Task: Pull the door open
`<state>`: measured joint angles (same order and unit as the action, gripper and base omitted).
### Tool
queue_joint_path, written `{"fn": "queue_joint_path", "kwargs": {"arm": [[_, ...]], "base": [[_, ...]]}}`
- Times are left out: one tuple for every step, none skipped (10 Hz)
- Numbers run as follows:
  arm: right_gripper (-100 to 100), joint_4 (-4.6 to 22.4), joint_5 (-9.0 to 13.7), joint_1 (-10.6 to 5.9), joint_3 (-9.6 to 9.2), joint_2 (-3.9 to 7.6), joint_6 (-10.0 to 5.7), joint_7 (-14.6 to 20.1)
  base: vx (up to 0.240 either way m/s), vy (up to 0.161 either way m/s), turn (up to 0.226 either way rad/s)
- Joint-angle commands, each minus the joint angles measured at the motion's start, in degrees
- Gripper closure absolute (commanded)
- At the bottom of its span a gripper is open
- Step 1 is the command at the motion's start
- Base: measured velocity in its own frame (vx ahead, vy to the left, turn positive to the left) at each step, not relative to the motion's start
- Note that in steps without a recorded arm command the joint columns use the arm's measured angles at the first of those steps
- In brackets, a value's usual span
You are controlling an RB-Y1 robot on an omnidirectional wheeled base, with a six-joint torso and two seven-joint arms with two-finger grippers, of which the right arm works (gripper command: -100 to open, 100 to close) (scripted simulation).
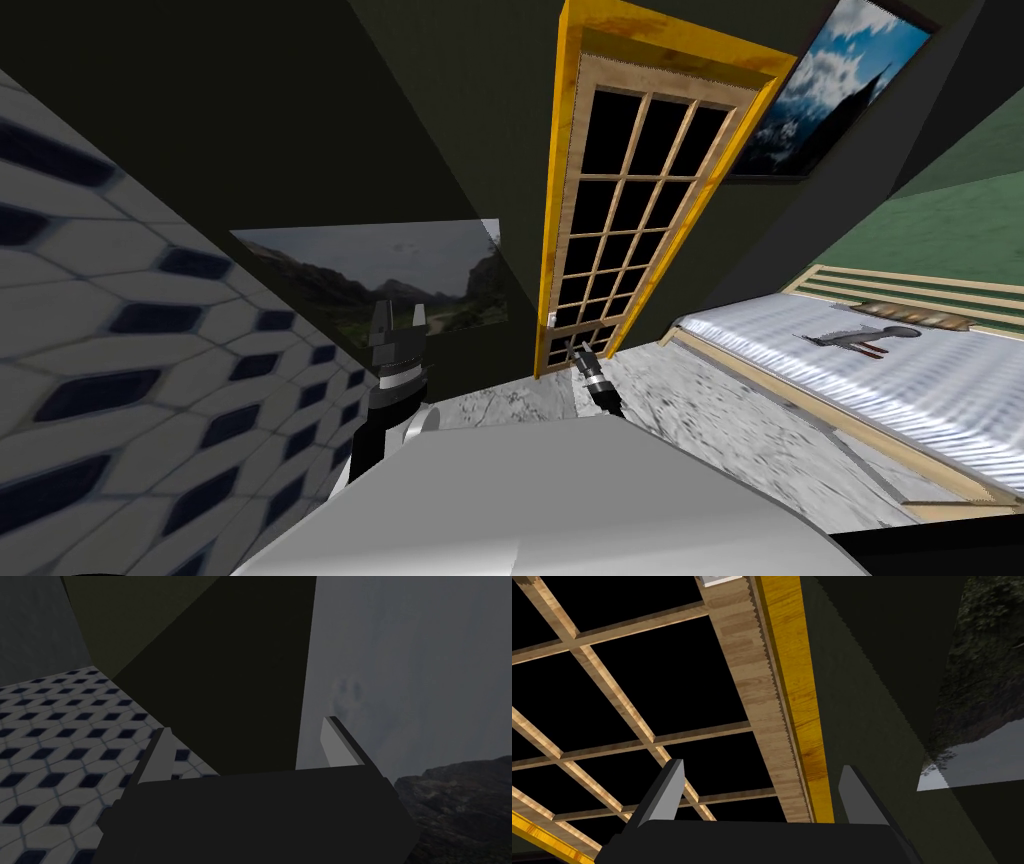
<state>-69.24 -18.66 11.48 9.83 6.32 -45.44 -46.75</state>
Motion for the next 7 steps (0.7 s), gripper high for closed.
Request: {"fn": "queue_joint_path", "kwargs": {"arm": [[-100, 2.9, -0.6, -0.85, 0.43, 0.05, -0.76, -2.4], [-100, 4.6, -1.1, -1.57, 0.8, 0.13, -1.35, -4.2], [-100, 6.9, -1.6, -2.24, 1.14, 0.21, -1.91, -5.9], [-100, 7.2, -1.6, -2.24, 1.14, 0.21, -1.91, -5.9], [-100, 9.3, -2.0, -2.91, 1.48, 0.29, -2.46, -7.6], [-100, 10.9, -2.4, -3.54, 1.8, 0.36, -2.98, -9.2], [-100, 13.1, -2.8, -4.12, 2.09, 0.42, -3.46, -10.7]], "base": [[0.052, -0.035, 0.047], [0.07, -0.048, 0.09], [0.082, -0.065, 0.091], [0.066, -0.047, 0.02], [0.055, -0.032, 0.045], [0.068, -0.05, 0.065], [0.068, -0.062, 0.081]]}}
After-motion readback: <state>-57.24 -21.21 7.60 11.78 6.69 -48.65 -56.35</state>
